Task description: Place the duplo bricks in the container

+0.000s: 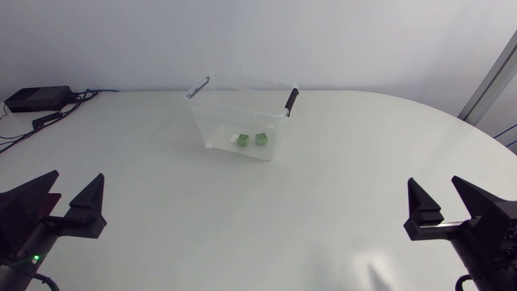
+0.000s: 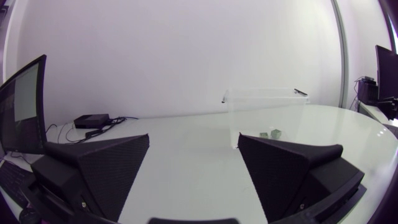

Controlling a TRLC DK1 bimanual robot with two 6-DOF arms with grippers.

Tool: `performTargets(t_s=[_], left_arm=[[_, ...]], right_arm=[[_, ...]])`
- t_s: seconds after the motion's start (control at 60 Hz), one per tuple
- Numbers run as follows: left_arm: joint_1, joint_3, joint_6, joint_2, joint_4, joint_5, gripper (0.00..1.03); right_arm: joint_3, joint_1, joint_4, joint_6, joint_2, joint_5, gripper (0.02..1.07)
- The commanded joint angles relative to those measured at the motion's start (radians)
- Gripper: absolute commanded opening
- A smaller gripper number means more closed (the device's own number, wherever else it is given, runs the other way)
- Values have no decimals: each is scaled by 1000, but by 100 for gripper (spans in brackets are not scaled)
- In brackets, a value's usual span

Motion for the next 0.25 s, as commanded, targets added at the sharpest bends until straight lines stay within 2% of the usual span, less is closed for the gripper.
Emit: performTargets(t_s=[0.0, 0.233], left_arm=[[30, -59, -58, -34, 35, 32, 100], [49, -90, -78, -56, 54, 54, 100]], right_arm=[[-20, 2, 18, 31, -4, 3, 103], [-20, 2, 19, 35, -4, 4, 103]])
